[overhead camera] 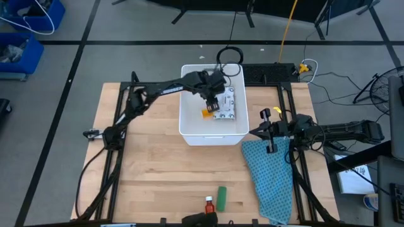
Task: Pick & place medical supplies in basket/bin
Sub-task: Put the white pill bottle into the white bin, then put the green bandage into the white bin
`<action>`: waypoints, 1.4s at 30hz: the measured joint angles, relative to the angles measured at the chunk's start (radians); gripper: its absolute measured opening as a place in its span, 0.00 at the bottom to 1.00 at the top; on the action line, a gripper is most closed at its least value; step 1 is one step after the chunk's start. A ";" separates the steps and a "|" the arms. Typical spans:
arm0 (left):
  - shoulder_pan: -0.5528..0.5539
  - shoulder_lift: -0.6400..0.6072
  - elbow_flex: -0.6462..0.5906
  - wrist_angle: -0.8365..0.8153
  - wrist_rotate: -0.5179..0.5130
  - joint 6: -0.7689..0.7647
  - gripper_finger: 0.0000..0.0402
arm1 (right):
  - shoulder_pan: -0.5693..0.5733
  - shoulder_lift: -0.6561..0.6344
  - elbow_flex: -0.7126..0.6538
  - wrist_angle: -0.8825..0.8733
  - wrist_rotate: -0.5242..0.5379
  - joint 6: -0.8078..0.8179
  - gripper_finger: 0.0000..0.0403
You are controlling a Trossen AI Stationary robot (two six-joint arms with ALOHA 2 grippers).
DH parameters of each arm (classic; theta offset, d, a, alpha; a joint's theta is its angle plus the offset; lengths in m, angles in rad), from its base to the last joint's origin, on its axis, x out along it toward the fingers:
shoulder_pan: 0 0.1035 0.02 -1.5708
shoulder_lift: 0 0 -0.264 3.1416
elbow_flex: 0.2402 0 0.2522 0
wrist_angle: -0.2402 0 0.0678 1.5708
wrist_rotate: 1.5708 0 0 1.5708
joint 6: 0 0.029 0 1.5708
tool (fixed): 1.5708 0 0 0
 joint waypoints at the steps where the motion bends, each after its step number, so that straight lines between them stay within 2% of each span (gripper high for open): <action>1: 0.001 0.018 0.002 -0.001 0.017 -0.001 0.44 | 0.000 0.000 0.000 0.001 0.000 0.005 0.00; 12: 0.013 0.095 -0.017 -0.024 0.000 -0.005 0.44 | 0.000 0.000 0.000 -0.001 0.000 -0.013 0.00; 17: 0.019 0.097 -0.018 -0.035 0.052 -0.007 0.44 | 0.000 0.000 0.000 -0.001 -0.001 0.008 0.00; 19: 0.019 0.094 -0.019 -0.042 0.056 -0.005 0.49 | 0.000 0.000 0.000 -0.001 -0.001 0.012 0.00; 23: 0.008 0.086 -0.022 -0.059 0.071 0.024 0.65 | 0.000 0.000 0.000 -0.001 -0.001 0.013 0.00; 29: -0.008 0.065 -0.020 -0.082 -0.015 0.081 0.86 | 0.000 0.000 0.000 -0.001 -0.001 0.010 0.00; 33: -0.028 0.006 0.004 -0.099 -0.092 0.153 0.93 | 0.000 0.000 0.000 -0.001 -0.001 -0.010 0.00; 35: -0.044 -0.054 0.022 -0.100 -0.133 0.182 0.93 | 0.000 0.000 0.000 -0.001 -0.001 -0.015 0.00; 38: -0.061 -0.156 0.031 -0.104 -0.142 0.195 0.90 | 0.000 0.000 0.000 -0.004 -0.001 -0.016 0.00; 42: -0.094 -0.324 0.031 -0.157 -0.134 0.207 0.77 | 0.000 0.000 0.000 -0.012 -0.001 -0.017 0.00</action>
